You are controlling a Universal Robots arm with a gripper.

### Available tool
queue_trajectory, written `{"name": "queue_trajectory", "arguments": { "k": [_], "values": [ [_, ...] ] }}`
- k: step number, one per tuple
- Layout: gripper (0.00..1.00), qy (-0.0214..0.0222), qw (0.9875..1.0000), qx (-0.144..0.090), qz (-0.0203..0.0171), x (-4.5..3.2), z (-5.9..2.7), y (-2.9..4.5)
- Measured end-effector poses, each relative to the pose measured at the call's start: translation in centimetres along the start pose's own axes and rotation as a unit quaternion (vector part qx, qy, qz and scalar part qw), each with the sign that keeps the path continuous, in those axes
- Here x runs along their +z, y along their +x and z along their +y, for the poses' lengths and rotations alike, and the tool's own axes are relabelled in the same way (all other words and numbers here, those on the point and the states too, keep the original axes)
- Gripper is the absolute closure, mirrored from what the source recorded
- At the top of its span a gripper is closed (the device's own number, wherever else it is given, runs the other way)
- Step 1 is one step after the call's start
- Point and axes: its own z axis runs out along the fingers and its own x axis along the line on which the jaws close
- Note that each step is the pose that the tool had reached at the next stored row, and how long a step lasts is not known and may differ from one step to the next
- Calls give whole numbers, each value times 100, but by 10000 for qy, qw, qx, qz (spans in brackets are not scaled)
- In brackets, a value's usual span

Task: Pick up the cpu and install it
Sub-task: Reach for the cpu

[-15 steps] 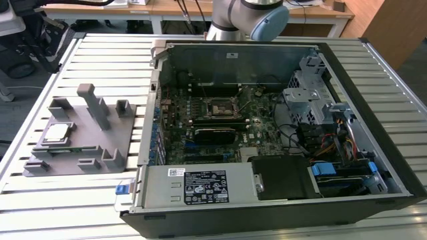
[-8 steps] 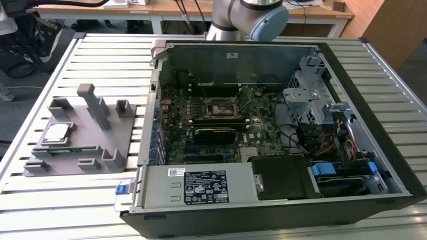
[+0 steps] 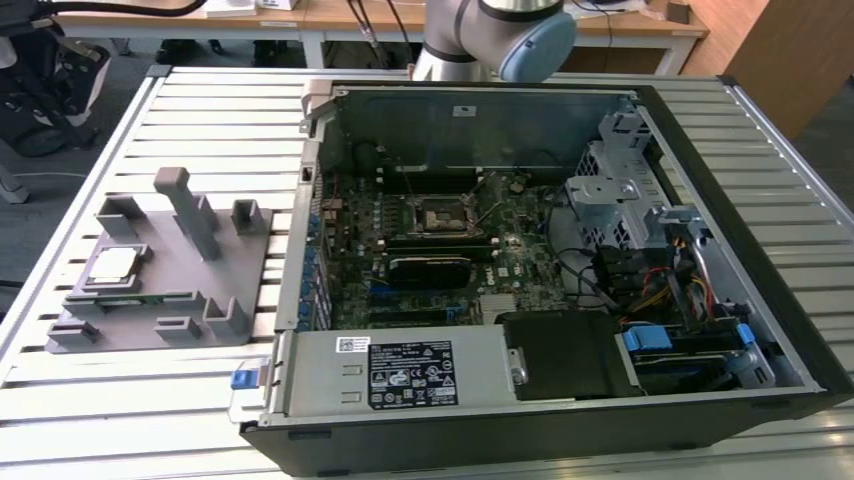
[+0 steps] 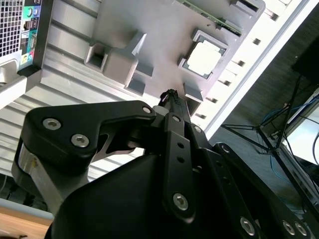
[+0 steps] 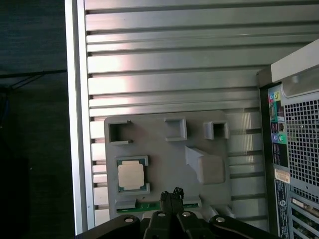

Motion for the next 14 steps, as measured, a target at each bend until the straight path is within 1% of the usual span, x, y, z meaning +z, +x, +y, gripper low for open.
{"name": "queue_trajectory", "arguments": {
  "k": [14],
  "values": [
    [89, 0, 10000, 0, 2, 20, -16, 204]
  ]
}}
